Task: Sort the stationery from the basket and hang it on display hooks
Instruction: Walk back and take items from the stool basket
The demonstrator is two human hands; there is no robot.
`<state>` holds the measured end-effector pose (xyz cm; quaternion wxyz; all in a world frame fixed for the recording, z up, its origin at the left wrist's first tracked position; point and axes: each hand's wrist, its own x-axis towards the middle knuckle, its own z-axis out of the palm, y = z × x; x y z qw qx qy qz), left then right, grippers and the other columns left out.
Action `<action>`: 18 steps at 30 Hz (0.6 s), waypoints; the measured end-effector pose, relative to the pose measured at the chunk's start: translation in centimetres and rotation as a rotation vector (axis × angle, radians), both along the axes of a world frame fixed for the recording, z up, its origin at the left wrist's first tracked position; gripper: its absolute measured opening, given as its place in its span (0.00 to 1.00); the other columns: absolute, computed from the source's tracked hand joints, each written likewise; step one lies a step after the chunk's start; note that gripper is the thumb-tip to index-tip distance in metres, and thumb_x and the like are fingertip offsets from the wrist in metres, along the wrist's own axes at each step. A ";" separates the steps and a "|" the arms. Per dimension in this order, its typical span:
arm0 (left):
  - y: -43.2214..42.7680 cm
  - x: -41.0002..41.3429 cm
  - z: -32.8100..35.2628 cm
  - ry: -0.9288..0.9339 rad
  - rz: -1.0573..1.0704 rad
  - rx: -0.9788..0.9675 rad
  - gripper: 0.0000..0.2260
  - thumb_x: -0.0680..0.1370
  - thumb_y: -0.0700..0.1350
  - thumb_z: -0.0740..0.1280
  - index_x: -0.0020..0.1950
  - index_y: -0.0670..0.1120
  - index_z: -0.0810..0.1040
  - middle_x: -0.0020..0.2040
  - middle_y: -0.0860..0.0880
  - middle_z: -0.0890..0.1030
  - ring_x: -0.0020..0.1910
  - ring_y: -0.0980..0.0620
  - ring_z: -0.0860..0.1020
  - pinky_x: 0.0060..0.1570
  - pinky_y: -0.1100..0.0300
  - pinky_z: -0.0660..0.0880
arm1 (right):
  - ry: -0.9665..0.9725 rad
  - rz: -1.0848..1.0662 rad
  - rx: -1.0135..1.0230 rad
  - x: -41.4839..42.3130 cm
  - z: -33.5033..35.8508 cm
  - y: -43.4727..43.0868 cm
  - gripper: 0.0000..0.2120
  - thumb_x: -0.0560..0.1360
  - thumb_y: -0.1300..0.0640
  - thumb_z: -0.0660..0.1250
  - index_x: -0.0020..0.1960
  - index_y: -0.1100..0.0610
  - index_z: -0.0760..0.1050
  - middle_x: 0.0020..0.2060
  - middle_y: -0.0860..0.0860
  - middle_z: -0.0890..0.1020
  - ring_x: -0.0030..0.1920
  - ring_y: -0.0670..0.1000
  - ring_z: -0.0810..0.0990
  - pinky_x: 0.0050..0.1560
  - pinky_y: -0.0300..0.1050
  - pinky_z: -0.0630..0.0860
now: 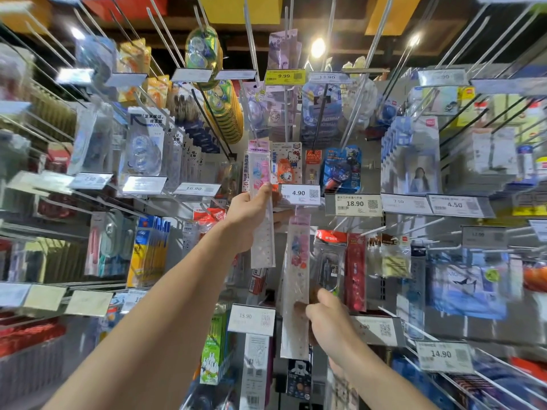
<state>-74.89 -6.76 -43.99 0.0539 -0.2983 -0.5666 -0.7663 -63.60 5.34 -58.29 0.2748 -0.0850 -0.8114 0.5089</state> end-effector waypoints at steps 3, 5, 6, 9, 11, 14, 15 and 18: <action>0.2 -0.2 -0.1 0.001 0.001 -0.009 0.16 0.84 0.57 0.62 0.55 0.43 0.73 0.48 0.50 0.73 0.56 0.48 0.73 0.55 0.59 0.66 | 0.017 0.014 -0.005 0.5 -0.4 -0.2 0.11 0.82 0.68 0.59 0.45 0.54 0.70 0.44 0.47 0.77 0.49 0.51 0.75 0.52 0.47 0.73; 0.1 0.3 -0.2 0.007 -0.022 -0.005 0.15 0.85 0.55 0.62 0.50 0.43 0.72 0.45 0.51 0.73 0.43 0.50 0.80 0.46 0.70 0.74 | 0.054 0.029 0.011 0.7 0.0 -0.2 0.10 0.83 0.66 0.60 0.45 0.55 0.67 0.43 0.42 0.75 0.47 0.45 0.76 0.54 0.35 0.74; 0.1 0.2 -0.2 0.002 -0.032 -0.007 0.14 0.85 0.54 0.62 0.51 0.43 0.73 0.46 0.51 0.75 0.39 0.53 0.80 0.48 0.69 0.76 | 0.074 0.036 0.027 0.9 0.3 -0.3 0.10 0.84 0.65 0.60 0.47 0.53 0.68 0.42 0.38 0.72 0.44 0.40 0.74 0.47 0.26 0.71; -0.1 0.8 -0.3 -0.009 -0.016 -0.014 0.16 0.85 0.56 0.62 0.56 0.42 0.73 0.46 0.52 0.74 0.40 0.55 0.67 0.53 0.66 0.72 | 0.101 0.055 0.029 0.9 0.9 -0.1 0.12 0.84 0.63 0.61 0.66 0.54 0.71 0.44 0.34 0.70 0.45 0.29 0.68 0.38 0.19 0.67; 0.0 -0.3 -0.3 0.003 -0.012 -0.032 0.18 0.84 0.56 0.62 0.56 0.40 0.73 0.48 0.50 0.77 0.45 0.59 0.79 0.41 0.70 0.73 | 0.114 0.047 0.013 0.9 1.3 -0.1 0.12 0.84 0.64 0.61 0.64 0.51 0.71 0.50 0.35 0.74 0.47 0.30 0.69 0.48 0.24 0.70; 0.0 -0.6 -0.2 -0.005 0.042 -0.086 0.23 0.82 0.61 0.64 0.60 0.41 0.78 0.56 0.45 0.84 0.50 0.50 0.81 0.45 0.62 0.77 | 0.087 0.020 -0.061 0.8 2.1 -0.1 0.13 0.82 0.67 0.59 0.63 0.55 0.74 0.53 0.40 0.77 0.59 0.37 0.68 0.68 0.47 0.69; -0.1 -0.3 -0.2 0.000 0.043 -0.072 0.23 0.81 0.62 0.66 0.58 0.42 0.80 0.53 0.45 0.85 0.51 0.49 0.83 0.50 0.57 0.80 | 0.084 0.019 -0.080 0.7 2.2 0.0 0.13 0.82 0.67 0.59 0.63 0.57 0.74 0.56 0.44 0.78 0.61 0.40 0.69 0.70 0.50 0.68; 0.0 -1.2 -0.4 -0.002 0.003 -0.052 0.27 0.76 0.66 0.69 0.59 0.44 0.82 0.55 0.44 0.87 0.57 0.40 0.84 0.66 0.39 0.75 | 0.042 0.017 -0.115 0.5 2.3 0.1 0.13 0.81 0.68 0.59 0.62 0.57 0.74 0.55 0.44 0.77 0.58 0.41 0.72 0.63 0.51 0.73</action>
